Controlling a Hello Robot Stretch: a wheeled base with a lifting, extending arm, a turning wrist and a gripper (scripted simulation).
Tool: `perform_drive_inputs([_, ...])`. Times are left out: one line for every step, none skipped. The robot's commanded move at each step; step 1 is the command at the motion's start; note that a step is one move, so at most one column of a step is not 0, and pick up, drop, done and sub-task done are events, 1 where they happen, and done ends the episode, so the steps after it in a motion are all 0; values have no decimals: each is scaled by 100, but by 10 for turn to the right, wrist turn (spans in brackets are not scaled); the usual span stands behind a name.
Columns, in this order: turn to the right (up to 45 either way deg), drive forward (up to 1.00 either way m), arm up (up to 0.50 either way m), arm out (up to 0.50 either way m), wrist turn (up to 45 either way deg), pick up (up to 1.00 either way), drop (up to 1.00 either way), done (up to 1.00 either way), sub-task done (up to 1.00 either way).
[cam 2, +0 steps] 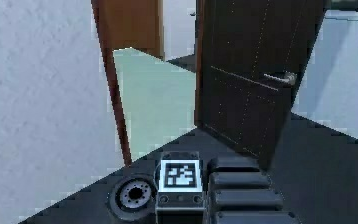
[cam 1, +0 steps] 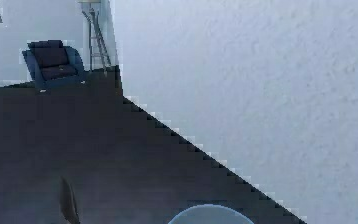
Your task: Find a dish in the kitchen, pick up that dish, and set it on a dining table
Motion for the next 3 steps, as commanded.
perform_drive_inputs([-450,0,0,0,0,0,0,0,0])
perform_drive_inputs([-30,0,0,0,0,0,0,0,0])
perform_drive_inputs([-450,0,0,0,0,0,0,0,0])
